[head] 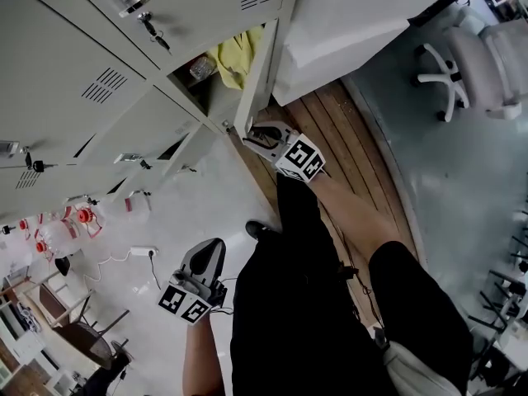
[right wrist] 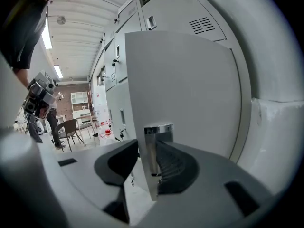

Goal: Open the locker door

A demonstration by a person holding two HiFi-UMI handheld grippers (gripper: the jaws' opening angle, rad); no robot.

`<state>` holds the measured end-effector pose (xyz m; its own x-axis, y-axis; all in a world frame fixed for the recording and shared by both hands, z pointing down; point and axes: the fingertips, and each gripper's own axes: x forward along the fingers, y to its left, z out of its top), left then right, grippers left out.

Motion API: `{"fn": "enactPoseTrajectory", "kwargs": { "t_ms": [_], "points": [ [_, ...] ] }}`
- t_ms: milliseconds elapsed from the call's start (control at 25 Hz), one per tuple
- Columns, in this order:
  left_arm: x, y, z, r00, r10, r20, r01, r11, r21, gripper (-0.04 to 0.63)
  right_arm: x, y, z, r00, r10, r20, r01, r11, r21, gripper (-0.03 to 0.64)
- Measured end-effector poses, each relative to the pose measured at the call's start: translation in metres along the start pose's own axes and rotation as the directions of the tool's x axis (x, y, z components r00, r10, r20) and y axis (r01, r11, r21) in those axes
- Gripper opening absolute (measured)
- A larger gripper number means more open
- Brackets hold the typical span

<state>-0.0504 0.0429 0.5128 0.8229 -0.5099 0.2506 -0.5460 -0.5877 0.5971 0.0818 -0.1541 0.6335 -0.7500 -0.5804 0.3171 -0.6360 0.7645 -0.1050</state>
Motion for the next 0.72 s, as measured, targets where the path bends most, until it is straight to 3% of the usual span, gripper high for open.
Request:
{"fn": "enactPoseTrajectory", "kwargs": {
  "t_ms": [720],
  "points": [
    [0.019,-0.006,0.001,0.999,-0.035,-0.009,0.035,0.999,0.007,0.017,-0.032,-0.004,-0.011,1.000,0.018,-0.014,-0.018,1.000,-0.003,0.124]
  ]
}}
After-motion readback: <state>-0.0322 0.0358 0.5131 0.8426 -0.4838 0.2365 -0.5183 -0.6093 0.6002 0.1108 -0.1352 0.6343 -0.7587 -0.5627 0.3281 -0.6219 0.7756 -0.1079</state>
